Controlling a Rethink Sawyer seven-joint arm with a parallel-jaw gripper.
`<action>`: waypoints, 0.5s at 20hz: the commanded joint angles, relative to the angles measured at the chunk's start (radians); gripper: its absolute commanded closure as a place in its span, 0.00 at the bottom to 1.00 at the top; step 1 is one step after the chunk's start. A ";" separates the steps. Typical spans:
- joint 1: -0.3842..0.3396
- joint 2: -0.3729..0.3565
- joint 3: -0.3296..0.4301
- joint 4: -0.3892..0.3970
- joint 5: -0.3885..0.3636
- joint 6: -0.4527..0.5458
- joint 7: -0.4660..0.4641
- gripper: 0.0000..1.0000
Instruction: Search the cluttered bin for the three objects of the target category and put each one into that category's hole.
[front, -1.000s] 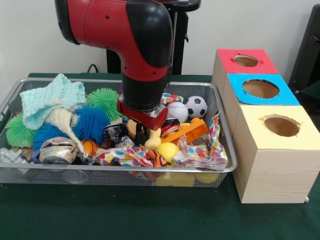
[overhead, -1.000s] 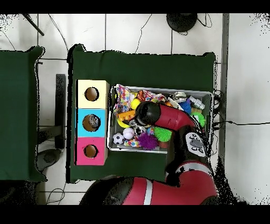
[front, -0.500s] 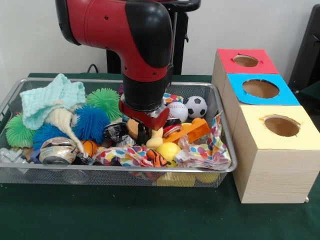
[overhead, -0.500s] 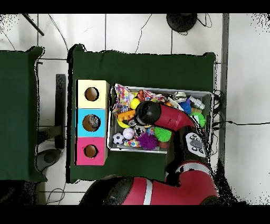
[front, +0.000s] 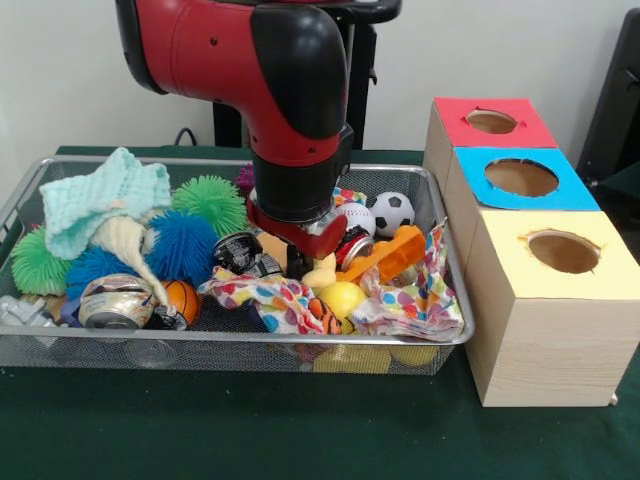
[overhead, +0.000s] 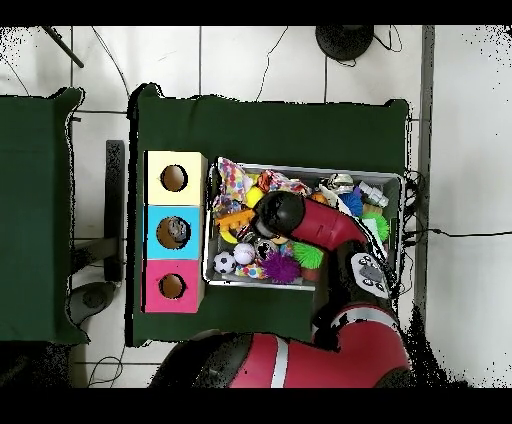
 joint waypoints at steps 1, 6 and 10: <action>0.048 0.102 0.093 0.158 0.019 0.096 0.118 1.00; 0.148 0.084 -0.025 0.128 -0.038 0.025 0.156 1.00; 0.209 0.075 -0.136 0.067 -0.068 0.091 0.147 1.00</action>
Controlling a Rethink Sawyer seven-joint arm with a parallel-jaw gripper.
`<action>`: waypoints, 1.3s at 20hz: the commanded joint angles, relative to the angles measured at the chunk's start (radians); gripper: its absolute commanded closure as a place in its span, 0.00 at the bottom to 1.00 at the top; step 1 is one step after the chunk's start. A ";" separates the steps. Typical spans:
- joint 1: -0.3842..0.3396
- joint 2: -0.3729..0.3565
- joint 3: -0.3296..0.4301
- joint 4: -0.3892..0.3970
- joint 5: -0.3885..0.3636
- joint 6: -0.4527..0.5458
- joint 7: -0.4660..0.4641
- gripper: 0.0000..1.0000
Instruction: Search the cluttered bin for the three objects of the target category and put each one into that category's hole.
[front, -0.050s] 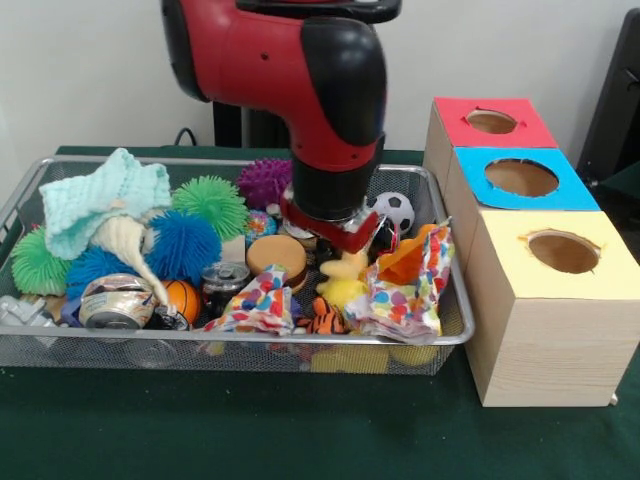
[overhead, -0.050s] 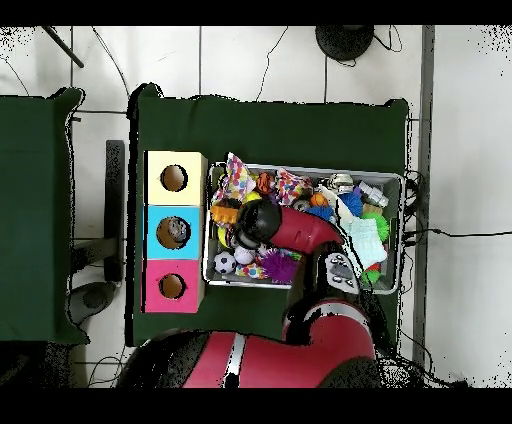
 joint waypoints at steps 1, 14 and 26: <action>0.091 0.046 -0.089 0.018 -0.064 0.099 0.139 1.00; 0.076 0.087 -0.182 -0.132 -0.123 0.041 0.043 1.00; -0.030 -0.091 -0.087 -0.070 -0.159 0.163 -0.086 1.00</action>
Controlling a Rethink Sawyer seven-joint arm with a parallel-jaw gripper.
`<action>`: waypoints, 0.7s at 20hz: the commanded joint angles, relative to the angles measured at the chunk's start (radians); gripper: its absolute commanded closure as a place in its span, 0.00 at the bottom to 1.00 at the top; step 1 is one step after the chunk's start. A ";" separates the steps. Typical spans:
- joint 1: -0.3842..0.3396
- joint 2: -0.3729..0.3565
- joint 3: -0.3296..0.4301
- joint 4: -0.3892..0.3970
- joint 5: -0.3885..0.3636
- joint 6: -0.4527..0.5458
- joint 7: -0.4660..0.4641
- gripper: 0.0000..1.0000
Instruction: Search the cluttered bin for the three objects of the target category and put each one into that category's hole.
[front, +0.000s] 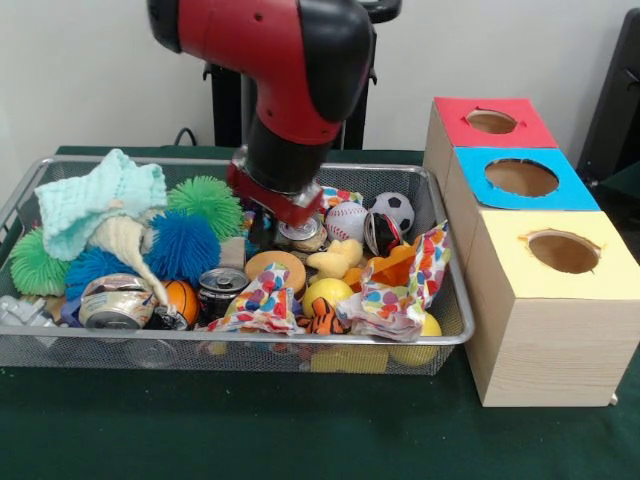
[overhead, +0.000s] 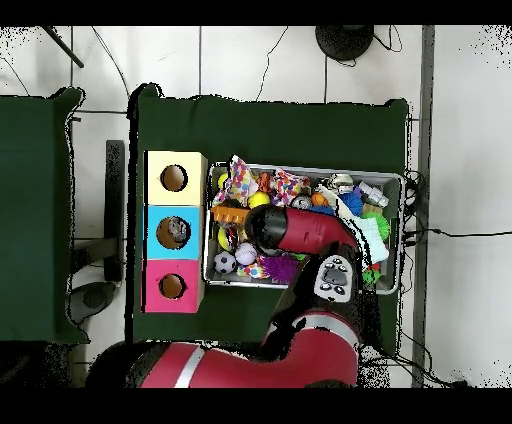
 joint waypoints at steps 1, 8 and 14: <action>-0.085 -0.084 0.087 0.009 -0.047 0.085 -0.086 1.00; -0.155 -0.109 0.169 0.031 -0.070 0.036 -0.125 0.00; -0.155 -0.127 0.210 0.046 -0.023 0.048 -0.055 0.00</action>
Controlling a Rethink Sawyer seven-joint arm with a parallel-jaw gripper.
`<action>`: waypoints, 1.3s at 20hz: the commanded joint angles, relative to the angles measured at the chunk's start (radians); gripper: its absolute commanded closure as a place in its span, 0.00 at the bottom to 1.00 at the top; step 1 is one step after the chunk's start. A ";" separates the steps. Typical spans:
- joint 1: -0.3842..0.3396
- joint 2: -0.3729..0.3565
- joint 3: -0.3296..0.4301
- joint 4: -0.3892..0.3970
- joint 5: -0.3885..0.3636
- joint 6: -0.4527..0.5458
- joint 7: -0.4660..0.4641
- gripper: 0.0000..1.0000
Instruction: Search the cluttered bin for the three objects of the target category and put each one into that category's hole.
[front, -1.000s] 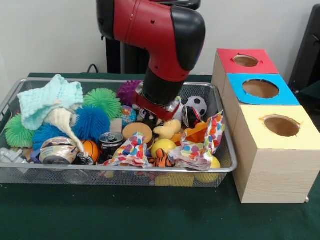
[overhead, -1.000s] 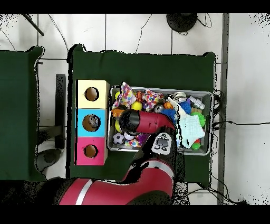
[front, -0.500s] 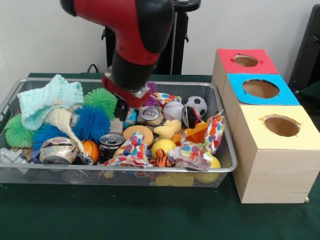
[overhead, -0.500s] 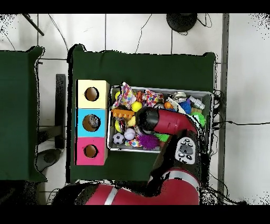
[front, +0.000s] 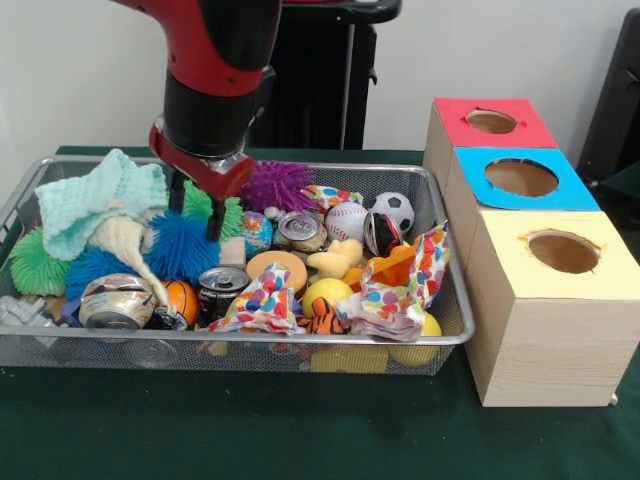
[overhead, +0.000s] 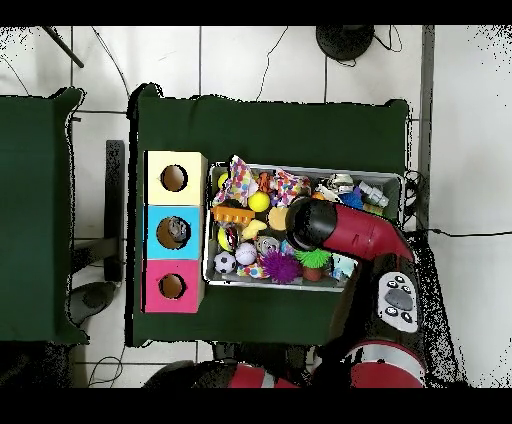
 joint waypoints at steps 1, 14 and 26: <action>-0.016 -0.019 0.184 0.043 -0.006 0.036 -0.053 0.00; 0.003 -0.053 0.264 0.055 0.066 0.045 0.057 0.00; 0.087 -0.016 0.220 0.011 0.100 0.015 0.155 0.00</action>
